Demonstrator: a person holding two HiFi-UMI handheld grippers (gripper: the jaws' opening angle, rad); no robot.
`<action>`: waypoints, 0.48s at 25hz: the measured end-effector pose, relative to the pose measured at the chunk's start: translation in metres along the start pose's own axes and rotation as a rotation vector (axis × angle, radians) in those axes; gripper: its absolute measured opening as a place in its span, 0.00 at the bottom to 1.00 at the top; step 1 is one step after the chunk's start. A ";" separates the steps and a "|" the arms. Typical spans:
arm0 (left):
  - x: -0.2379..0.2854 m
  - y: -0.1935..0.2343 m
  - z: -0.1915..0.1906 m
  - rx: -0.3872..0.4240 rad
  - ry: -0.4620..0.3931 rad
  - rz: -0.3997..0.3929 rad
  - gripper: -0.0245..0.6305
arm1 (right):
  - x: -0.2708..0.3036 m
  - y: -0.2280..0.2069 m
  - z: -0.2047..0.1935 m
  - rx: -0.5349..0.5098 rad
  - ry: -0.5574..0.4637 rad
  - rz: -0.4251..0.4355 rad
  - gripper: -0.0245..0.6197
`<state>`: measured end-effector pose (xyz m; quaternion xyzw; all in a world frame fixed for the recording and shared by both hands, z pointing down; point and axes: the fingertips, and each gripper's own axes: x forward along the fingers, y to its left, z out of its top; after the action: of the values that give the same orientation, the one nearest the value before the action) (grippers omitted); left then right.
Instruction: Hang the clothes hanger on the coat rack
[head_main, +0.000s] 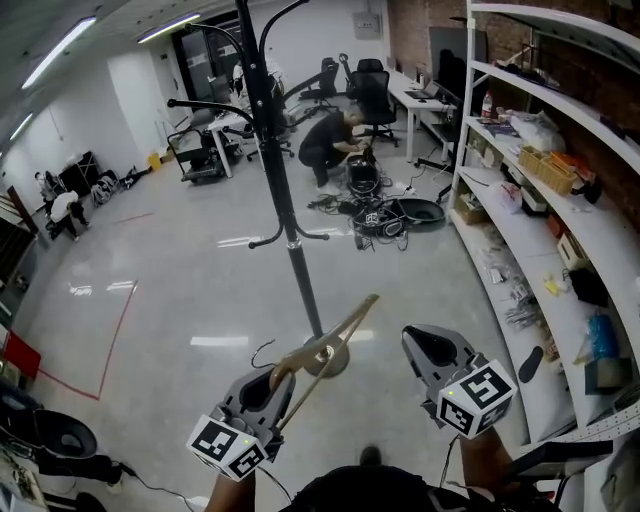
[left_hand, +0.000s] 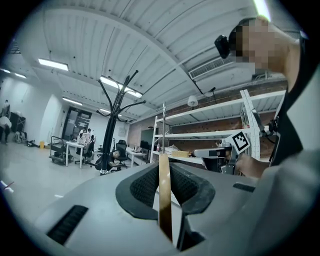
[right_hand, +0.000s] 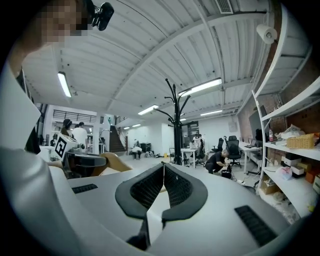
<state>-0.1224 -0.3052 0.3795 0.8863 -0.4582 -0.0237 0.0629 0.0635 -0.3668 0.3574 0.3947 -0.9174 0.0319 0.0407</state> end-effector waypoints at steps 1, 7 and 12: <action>0.011 0.006 -0.001 -0.003 0.001 0.007 0.12 | 0.009 -0.009 0.002 -0.006 0.000 0.008 0.05; 0.056 0.040 -0.005 -0.010 0.039 0.027 0.12 | 0.061 -0.041 0.009 -0.013 0.009 0.046 0.05; 0.097 0.085 -0.020 -0.026 0.074 0.012 0.12 | 0.112 -0.069 0.009 0.003 0.004 0.033 0.05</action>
<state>-0.1334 -0.4313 0.4119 0.8829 -0.4606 0.0033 0.0916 0.0364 -0.4955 0.3615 0.3796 -0.9235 0.0349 0.0414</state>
